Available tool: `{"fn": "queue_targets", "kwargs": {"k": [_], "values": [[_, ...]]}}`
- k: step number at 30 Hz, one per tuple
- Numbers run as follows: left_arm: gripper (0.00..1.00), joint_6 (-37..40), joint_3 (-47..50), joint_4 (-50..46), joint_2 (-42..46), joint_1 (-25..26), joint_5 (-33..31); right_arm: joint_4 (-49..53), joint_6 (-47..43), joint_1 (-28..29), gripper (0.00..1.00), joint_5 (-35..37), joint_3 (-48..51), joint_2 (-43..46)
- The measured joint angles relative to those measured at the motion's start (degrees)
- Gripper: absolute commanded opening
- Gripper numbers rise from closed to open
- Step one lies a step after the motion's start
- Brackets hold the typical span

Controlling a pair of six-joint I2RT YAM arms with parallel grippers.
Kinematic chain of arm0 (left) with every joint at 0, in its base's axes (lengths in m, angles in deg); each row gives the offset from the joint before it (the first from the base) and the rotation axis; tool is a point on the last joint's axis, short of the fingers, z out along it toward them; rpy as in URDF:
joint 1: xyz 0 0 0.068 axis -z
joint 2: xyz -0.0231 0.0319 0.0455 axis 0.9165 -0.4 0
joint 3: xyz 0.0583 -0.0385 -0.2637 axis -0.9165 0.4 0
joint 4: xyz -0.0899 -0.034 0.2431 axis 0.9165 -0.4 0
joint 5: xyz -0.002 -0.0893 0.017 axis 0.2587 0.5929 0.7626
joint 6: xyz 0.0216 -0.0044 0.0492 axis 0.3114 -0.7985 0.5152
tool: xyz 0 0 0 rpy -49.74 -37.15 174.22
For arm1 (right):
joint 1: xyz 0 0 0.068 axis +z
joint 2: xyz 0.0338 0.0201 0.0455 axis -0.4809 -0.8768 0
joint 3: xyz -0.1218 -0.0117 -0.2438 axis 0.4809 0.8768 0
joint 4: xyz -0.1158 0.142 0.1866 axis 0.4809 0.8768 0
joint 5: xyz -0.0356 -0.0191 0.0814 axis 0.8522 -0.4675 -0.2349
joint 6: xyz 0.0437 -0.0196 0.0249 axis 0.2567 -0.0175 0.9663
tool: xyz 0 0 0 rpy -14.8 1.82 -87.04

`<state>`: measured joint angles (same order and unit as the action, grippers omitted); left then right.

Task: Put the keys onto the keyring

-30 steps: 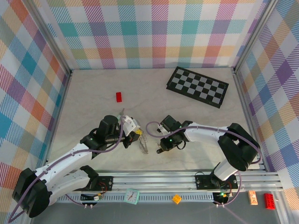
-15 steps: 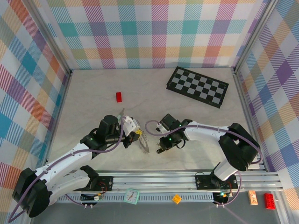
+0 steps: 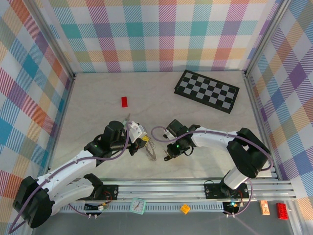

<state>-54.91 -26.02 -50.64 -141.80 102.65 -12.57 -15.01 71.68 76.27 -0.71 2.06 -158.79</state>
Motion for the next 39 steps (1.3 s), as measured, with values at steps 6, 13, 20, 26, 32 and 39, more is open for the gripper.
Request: {"fn": "queue_targets", "kwargs": {"k": [6,13,20,26,32,39], "values": [[0.0,0.2,-0.1,0.0,0.0,0.0,0.0,0.0,0.0,0.0,0.12,0.0,-0.2,-0.1],[0.0,0.2,-0.3,-0.1,-0.3,0.0,0.0,0.2,0.0,0.0,0.12,0.0,-0.2,-0.6],[0.0,0.2,-0.3,-0.1,-0.3,0.0,0.0,0.4,0.0,0.0,0.09,0.0,-0.2,-0.9],[0.0,0.2,-0.3,-0.1,-0.3,0.0,0.4,0.5,0.0,0.0,0.11,0.0,-0.3,-0.9],[0.0,0.2,-0.3,-0.1,-0.3,0.0,0.4,0.9,0.0,0.0,0.13,0.0,-0.3,-0.9],[0.0,0.2,-0.3,-0.1,-0.3,0.0,0.4,0.9,0.0,0.0,0.12,0.0,-0.3,-0.9]]}}
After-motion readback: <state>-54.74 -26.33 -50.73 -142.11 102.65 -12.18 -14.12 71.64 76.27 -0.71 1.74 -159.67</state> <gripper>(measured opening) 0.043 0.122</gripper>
